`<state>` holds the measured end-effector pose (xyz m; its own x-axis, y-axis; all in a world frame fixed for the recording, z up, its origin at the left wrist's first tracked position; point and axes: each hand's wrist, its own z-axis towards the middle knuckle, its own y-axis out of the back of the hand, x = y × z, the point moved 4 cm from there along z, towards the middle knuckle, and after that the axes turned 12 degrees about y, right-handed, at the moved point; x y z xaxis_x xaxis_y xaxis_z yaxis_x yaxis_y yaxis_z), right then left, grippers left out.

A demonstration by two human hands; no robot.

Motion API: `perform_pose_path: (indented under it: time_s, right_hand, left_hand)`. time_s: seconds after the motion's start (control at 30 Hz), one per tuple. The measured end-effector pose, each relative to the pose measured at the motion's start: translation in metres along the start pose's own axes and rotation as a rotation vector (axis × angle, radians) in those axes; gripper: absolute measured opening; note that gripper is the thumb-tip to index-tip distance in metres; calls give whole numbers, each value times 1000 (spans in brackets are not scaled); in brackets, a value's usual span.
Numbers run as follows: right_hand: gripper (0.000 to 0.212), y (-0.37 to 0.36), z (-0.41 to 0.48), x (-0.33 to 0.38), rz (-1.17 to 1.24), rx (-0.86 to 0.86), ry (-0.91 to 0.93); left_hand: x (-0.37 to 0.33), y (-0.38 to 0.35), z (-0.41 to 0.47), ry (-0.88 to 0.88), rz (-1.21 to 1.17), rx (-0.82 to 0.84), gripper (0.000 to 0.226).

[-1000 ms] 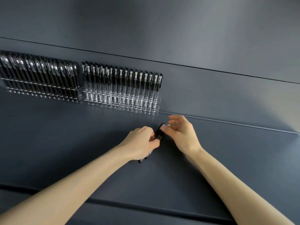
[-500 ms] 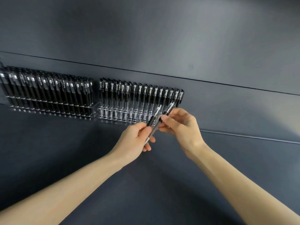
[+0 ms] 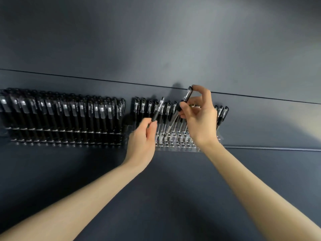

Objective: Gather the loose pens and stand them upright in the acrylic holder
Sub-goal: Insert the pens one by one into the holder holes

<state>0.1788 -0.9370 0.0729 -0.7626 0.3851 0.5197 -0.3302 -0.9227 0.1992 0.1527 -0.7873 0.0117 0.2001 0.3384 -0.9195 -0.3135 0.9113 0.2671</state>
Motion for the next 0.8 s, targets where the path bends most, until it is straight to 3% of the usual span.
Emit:
perform_pose_path:
  time_s: [0.37, 0.8]
  right_hand:
    - [37, -11, 2, -18, -194, 28, 147]
    - [32, -15, -5, -39, -178, 286, 24]
  left_hand:
    - [19, 2, -1, 33, -7, -25, 30]
    - [22, -2, 0, 20, 12, -19, 25]
